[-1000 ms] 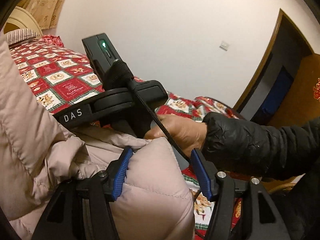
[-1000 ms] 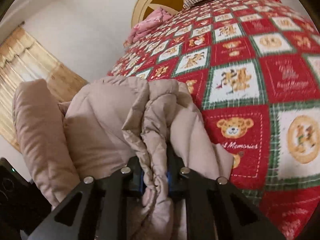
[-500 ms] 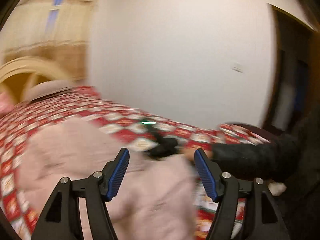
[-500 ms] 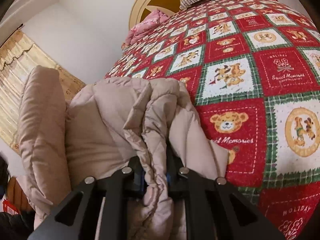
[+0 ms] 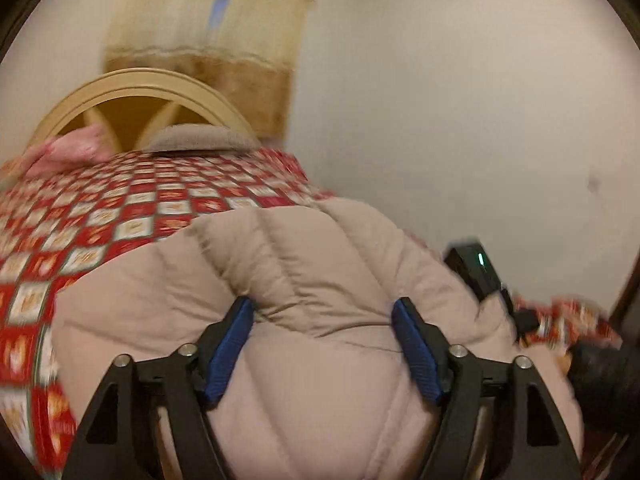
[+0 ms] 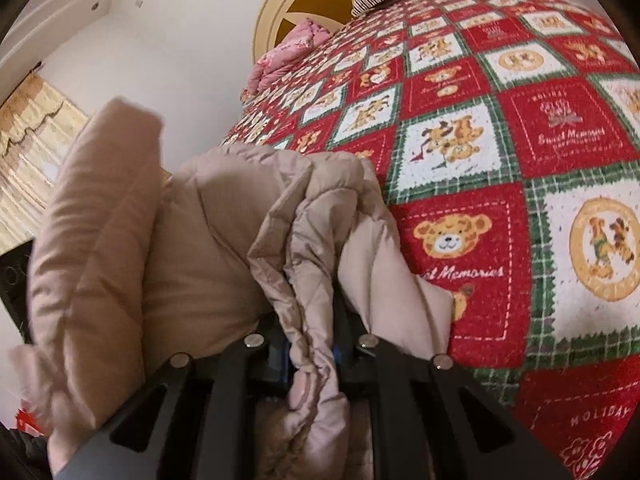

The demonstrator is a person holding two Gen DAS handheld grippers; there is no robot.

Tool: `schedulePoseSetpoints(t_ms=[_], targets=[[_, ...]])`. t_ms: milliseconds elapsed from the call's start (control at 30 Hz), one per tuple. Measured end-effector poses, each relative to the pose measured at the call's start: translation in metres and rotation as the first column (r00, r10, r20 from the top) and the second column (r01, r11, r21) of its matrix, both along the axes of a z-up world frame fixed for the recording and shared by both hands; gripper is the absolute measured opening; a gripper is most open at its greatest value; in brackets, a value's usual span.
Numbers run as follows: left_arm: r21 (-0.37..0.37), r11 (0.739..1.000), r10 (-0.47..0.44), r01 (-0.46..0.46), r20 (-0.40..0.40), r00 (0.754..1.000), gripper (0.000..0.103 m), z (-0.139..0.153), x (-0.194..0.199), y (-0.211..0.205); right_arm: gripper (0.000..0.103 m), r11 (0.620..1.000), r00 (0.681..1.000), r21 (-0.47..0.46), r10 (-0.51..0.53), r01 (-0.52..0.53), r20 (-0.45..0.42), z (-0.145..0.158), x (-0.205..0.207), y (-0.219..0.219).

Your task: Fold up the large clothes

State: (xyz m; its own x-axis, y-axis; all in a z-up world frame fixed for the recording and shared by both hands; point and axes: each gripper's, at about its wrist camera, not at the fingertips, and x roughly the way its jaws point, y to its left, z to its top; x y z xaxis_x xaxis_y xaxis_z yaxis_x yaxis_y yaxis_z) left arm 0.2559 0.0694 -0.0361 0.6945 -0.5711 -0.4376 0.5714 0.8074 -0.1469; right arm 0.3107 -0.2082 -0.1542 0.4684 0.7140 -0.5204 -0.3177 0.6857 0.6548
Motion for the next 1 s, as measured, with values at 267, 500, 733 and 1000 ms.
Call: schedulePoseSetpoints(t_ms=[267, 500, 733, 1000], targets=[[0.124, 0.989, -0.064, 0.081, -0.131, 0.989, 0.081, -0.025, 0.028, -0.046, 0.012, 0.991, 0.998, 0.133, 0.002, 0.006, -0.059, -0.016, 0.008, -0.022], [0.208, 0.975, -0.046, 0.072, -0.125, 0.991, 0.081, -0.041, 0.022, -0.049, 0.017, 0.995, 0.998, 0.091, -0.046, 0.049, -0.033, 0.002, -0.003, -0.045], [0.272, 0.961, -0.011, 0.042, -0.114, 0.993, 0.083, -0.049, 0.033, -0.059, 0.04, 0.966, 0.951, -0.1, -0.213, 0.239, 0.223, 0.094, -0.082, -0.086], [0.306, 0.952, 0.021, 0.006, -0.085, 0.996, 0.083, -0.051, 0.031, -0.06, 0.029, 0.942, 0.972, -0.329, 0.008, 0.071, 0.235, 0.112, -0.106, 0.0]])
